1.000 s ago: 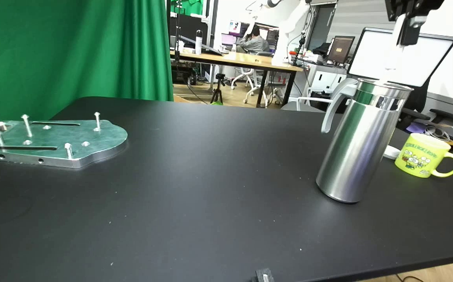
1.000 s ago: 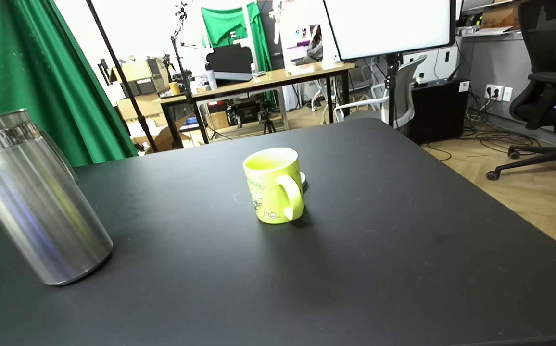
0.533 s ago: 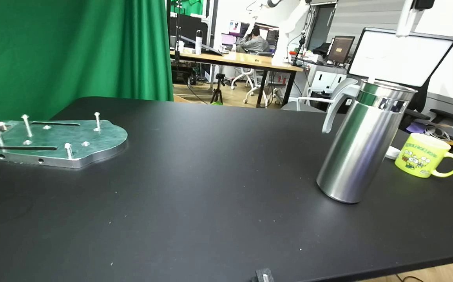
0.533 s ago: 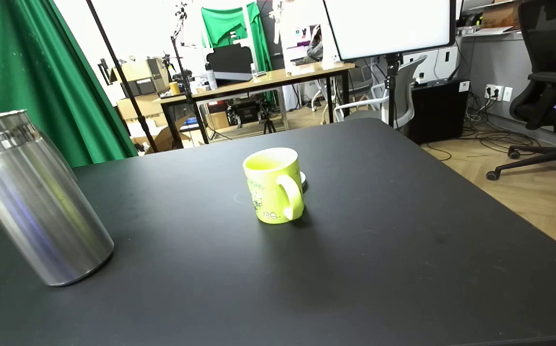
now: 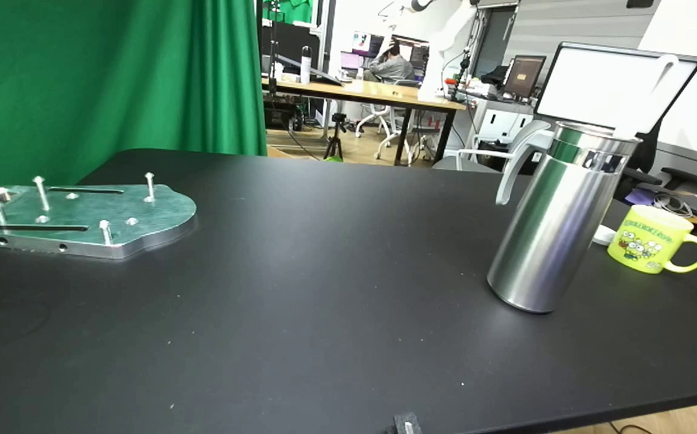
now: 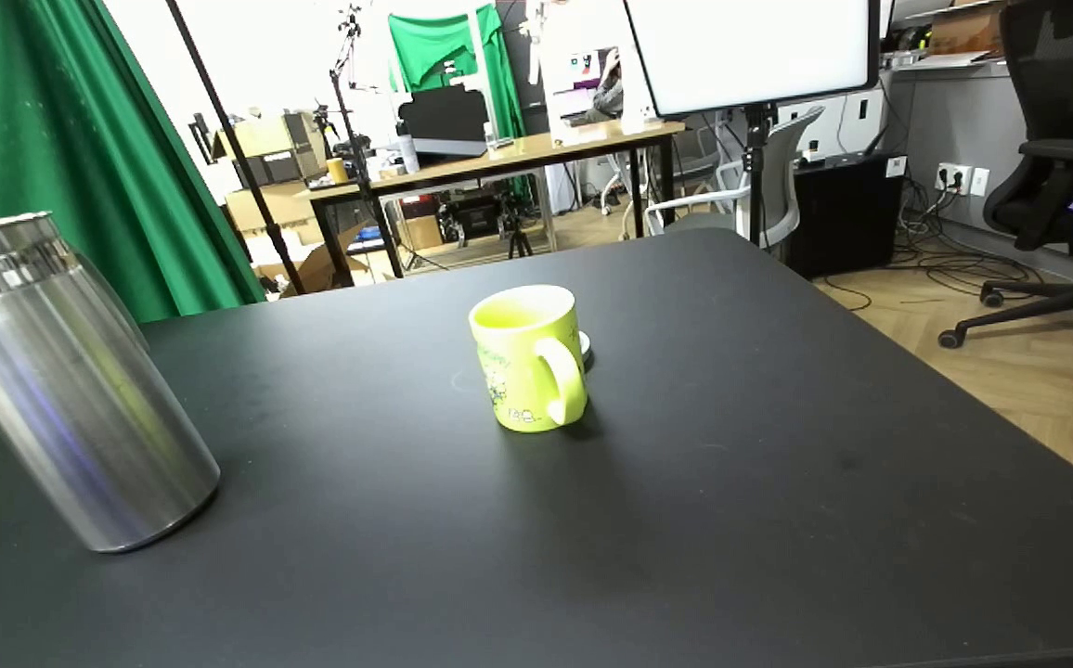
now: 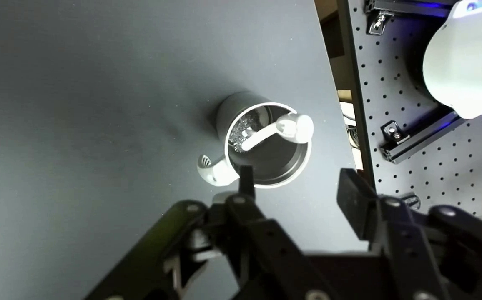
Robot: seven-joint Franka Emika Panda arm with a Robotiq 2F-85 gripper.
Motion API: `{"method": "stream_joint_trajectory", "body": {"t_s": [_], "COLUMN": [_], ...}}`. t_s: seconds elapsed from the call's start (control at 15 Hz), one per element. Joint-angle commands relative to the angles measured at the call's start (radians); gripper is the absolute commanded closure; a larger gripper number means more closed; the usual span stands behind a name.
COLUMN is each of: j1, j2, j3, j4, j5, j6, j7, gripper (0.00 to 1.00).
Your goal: Use the object in the flask to clean it
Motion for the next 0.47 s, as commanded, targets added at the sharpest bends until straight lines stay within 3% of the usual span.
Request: {"method": "stream_joint_trajectory", "body": {"t_s": [0.0, 0.13, 0.2, 0.4], "j1": [0.004, 0.001, 0.005, 0.005], "j2": [-0.006, -0.001, 0.0, 0.0], "j3": [-0.006, -0.007, -0.005, -0.006], "j4": [0.041, 0.053, 0.023, 0.031], "j5": [-0.001, -0.005, -0.003, -0.003], "j6": [-0.047, -0.067, -0.03, -0.044], "j7": [-0.002, 0.001, 0.002, 0.002], "gripper": [0.13, 0.02, 0.18, 0.01]}}
